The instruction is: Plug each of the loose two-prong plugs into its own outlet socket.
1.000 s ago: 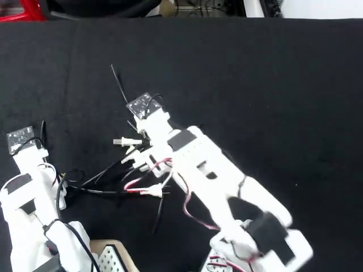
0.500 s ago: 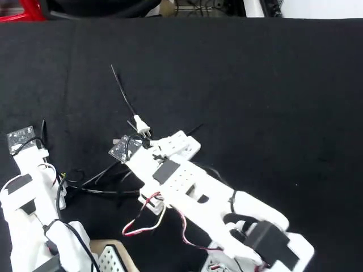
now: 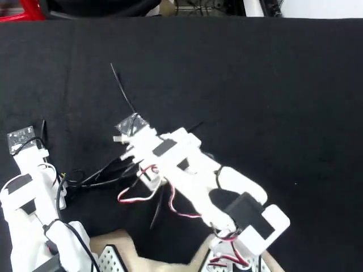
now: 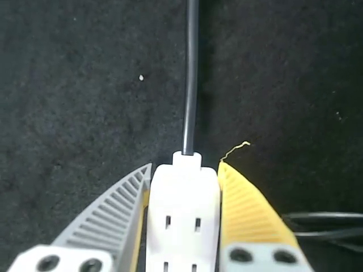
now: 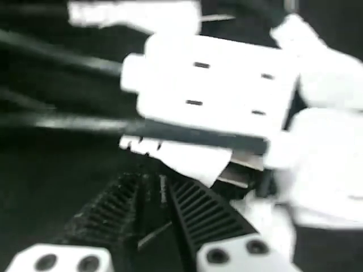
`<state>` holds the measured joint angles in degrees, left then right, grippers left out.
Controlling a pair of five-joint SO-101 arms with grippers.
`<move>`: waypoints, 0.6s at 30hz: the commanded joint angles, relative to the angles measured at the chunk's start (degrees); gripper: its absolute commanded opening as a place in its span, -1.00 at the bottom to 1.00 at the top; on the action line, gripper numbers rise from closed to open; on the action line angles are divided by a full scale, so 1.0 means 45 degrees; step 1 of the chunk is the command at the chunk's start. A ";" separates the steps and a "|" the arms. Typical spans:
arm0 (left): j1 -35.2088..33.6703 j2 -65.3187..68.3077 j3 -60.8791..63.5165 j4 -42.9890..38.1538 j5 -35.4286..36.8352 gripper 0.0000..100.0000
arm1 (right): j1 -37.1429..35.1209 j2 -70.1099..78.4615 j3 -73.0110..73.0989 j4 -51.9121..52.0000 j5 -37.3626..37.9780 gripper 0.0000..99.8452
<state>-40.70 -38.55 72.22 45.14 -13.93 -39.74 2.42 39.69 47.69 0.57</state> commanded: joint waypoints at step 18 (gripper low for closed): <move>0.0010 -0.0137 -0.0225 0.0625 0.0957 -0.90 | 0.0899 -0.2452 -0.1104 -0.0977 -0.0684 -0.97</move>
<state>-40.70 -38.55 72.22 45.41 -12.70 -32.70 0.75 37.76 31.34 -1.89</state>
